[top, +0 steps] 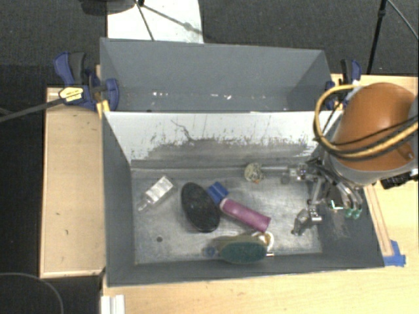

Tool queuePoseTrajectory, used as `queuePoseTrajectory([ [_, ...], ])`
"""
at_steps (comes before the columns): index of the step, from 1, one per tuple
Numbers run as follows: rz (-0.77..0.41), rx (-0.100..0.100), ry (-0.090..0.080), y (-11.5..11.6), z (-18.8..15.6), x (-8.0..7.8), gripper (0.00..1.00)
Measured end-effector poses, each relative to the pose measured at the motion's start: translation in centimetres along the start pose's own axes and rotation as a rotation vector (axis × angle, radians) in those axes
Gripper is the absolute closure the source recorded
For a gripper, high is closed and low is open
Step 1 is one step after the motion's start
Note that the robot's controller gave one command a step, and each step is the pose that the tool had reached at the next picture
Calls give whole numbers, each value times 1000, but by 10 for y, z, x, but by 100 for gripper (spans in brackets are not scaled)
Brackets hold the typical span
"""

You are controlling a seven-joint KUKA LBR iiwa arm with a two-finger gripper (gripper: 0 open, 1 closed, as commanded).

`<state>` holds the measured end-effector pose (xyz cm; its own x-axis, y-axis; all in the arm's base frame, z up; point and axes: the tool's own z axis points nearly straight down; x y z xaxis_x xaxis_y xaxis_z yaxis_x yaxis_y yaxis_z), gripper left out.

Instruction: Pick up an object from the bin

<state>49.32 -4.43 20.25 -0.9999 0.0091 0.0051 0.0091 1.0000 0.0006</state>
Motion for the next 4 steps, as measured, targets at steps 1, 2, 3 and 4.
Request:
queuePoseTrajectory([
  [1,174,3,-6,59,117,-5,0],
  [2,259,-2,-12,97,101,4,0],
  [3,391,-2,-11,89,102,1,0],
  [4,628,2,8,90,123,11,0],
])
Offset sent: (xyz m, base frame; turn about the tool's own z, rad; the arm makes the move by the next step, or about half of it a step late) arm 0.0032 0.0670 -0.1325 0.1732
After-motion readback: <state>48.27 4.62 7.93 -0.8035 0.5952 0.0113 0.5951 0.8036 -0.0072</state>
